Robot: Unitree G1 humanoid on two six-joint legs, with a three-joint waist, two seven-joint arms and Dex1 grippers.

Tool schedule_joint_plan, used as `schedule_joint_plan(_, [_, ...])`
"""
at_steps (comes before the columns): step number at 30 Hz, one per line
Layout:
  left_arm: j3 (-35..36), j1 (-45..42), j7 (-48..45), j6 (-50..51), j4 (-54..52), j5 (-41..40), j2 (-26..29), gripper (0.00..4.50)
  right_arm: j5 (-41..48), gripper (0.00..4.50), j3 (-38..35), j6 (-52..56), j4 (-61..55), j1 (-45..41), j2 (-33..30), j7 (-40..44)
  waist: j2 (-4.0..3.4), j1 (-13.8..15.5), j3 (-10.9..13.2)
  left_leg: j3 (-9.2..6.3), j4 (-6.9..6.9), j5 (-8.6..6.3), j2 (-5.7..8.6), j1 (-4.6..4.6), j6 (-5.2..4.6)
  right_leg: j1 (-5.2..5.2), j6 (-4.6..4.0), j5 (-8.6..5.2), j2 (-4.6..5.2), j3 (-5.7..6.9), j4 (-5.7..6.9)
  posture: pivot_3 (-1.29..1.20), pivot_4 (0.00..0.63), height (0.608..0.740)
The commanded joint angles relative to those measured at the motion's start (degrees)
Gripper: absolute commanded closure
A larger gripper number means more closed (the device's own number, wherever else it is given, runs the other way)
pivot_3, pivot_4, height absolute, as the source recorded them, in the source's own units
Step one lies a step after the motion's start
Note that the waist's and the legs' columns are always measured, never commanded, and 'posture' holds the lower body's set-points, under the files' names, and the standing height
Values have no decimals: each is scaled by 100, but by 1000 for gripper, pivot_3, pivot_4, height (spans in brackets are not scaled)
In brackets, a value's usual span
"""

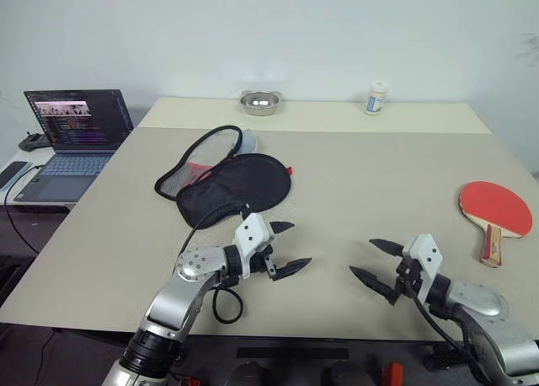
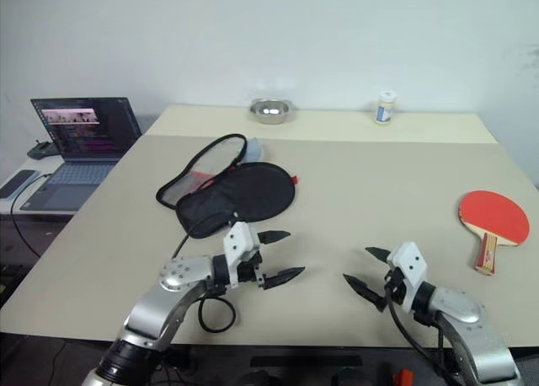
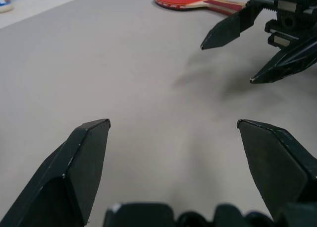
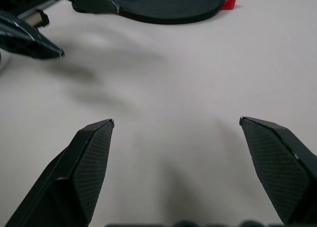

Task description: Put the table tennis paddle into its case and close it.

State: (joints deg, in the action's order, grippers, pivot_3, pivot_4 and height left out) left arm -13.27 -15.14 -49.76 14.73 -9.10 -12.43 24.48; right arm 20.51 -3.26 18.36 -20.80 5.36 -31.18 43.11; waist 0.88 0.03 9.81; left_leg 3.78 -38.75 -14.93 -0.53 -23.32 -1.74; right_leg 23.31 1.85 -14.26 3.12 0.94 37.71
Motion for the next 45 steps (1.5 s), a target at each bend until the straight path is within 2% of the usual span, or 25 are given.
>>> schedule_joint_plan(1, [-107,-20,-87,10,19,-4,-22,0,124,25,-192,118,-349,74,-101,-89,4,0,2,0,0,0,0,0,0,0,3,-2,0,0,0,0,150,740])
schedule_joint_plan(9, [-105,-241,-320,-91,69,-144,0,0,249,25,-239,401,-657,-51,-128,-266,6,6,3,-4,0,0,0,0,0,-1,16,-10,1,2,0,0,150,740])
schedule_joint_plan(14, [214,-510,-420,-132,180,-290,177,0,486,25,-289,624,-923,-138,-217,-186,10,7,5,-5,0,0,0,-2,0,-1,15,-11,1,4,-2,0,150,740])
schedule_joint_plan(17, [396,-556,-486,-257,341,-301,302,0,447,25,-58,642,-972,-230,-244,-139,11,-1,6,-6,0,0,0,-2,0,-1,17,-12,0,5,-2,0,150,740])
schedule_joint_plan(21, [573,-727,-571,-592,886,-187,423,0,137,25,215,478,-675,-456,-105,-318,13,0,7,-6,1,0,0,-2,0,0,15,-12,0,7,-2,0,150,740])
schedule_joint_plan(26, [751,-942,-697,-815,1405,-176,615,0,171,25,118,536,-794,-400,-279,-208,38,7,22,-8,0,0,1,-6,0,0,-4,0,1,11,-4,0,150,740])
schedule_joint_plan(36, [998,-1749,-1062,-1695,3014,139,1266,0,1634,25,-292,2459,-1848,-994,-751,-452,50,8,29,-16,-1,0,-2,-9,1,2,-6,1,5,17,-6,0,150,740])
schedule_joint_plan(41, [873,-2340,-1201,-2189,4245,503,1398,0,1752,25,-224,2698,-1934,-1223,-734,-667,55,10,32,-20,0,-1,-2,-18,2,6,-6,1,7,24,-9,0,150,740])
schedule_joint_plan(45, [718,-2658,-1456,-2141,4957,765,1484,0,1664,25,-200,2586,-1939,-1143,-711,-718,61,6,35,-26,-4,-1,1,-57,2,35,-5,3,8,34,-10,0,150,740])
